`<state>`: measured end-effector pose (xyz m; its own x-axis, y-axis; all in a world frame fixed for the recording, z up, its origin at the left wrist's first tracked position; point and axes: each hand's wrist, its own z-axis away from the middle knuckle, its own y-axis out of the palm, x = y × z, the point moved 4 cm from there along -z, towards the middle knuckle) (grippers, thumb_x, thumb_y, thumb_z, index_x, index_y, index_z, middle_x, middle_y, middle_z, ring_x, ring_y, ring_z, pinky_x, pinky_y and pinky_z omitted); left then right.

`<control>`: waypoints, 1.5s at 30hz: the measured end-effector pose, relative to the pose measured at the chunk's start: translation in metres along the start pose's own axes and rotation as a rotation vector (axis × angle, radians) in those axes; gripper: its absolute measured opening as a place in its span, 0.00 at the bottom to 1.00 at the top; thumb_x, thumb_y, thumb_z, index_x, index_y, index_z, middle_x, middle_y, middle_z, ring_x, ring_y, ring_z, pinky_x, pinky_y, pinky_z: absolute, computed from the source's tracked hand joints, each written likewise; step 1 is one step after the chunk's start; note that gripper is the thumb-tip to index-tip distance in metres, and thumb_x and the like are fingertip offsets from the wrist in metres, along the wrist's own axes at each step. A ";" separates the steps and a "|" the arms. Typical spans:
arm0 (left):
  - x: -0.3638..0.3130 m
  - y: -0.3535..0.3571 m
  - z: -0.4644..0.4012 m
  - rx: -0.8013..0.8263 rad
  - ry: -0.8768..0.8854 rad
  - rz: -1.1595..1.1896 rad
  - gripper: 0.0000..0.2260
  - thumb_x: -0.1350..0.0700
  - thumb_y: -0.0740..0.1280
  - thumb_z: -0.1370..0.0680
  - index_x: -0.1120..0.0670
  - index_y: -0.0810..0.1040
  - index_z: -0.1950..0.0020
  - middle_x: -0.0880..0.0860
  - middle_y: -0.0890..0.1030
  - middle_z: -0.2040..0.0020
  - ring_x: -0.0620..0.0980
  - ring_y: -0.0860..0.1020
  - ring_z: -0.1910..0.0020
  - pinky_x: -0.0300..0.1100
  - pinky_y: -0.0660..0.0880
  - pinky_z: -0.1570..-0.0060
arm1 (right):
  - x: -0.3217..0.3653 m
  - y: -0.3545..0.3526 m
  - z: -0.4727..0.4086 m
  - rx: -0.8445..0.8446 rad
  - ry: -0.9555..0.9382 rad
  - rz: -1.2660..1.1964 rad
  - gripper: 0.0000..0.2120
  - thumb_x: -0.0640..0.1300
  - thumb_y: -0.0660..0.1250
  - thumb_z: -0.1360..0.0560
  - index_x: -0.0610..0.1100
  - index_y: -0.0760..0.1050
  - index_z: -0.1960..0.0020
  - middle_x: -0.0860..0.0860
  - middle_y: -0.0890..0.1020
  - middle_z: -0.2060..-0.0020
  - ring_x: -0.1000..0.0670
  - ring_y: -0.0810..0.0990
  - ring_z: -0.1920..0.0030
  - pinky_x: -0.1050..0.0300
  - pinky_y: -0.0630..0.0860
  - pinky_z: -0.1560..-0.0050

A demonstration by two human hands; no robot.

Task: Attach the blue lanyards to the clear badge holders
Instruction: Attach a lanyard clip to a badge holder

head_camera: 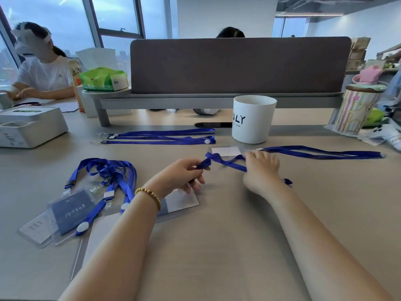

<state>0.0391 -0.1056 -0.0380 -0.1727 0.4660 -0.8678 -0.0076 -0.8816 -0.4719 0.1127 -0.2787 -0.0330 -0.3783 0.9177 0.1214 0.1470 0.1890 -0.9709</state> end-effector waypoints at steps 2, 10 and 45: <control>0.000 0.000 0.001 0.036 0.007 -0.016 0.06 0.60 0.60 0.21 0.56 0.72 0.45 0.50 0.80 0.61 0.42 0.75 0.74 0.34 0.70 0.74 | 0.020 -0.009 0.002 -0.074 -0.188 -0.266 0.31 0.34 0.60 0.29 0.47 0.60 0.28 0.49 0.64 0.28 0.47 0.61 0.28 0.51 0.57 0.30; -0.005 0.004 0.002 0.052 0.032 -0.060 0.04 0.60 0.65 0.24 0.55 0.72 0.51 0.51 0.82 0.59 0.42 0.75 0.72 0.32 0.73 0.74 | 0.037 -0.005 0.015 0.129 -0.285 -0.518 0.11 0.49 0.61 0.22 0.52 0.74 0.41 0.56 0.78 0.52 0.53 0.70 0.45 0.49 0.58 0.31; 0.022 -0.007 -0.003 -0.070 -0.100 -0.814 0.32 0.35 0.67 0.33 0.55 0.69 0.39 0.55 0.64 0.35 0.55 0.62 0.36 0.48 0.64 0.34 | 0.022 0.017 0.004 0.157 -0.105 -0.742 0.06 0.47 0.61 0.21 0.46 0.71 0.55 0.54 0.74 0.65 0.55 0.71 0.67 0.63 0.66 0.68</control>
<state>0.0386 -0.0894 -0.0545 -0.2263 0.9457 -0.2333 -0.1077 -0.2623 -0.9589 0.1036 -0.2568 -0.0475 -0.4130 0.5303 0.7404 -0.3082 0.6836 -0.6615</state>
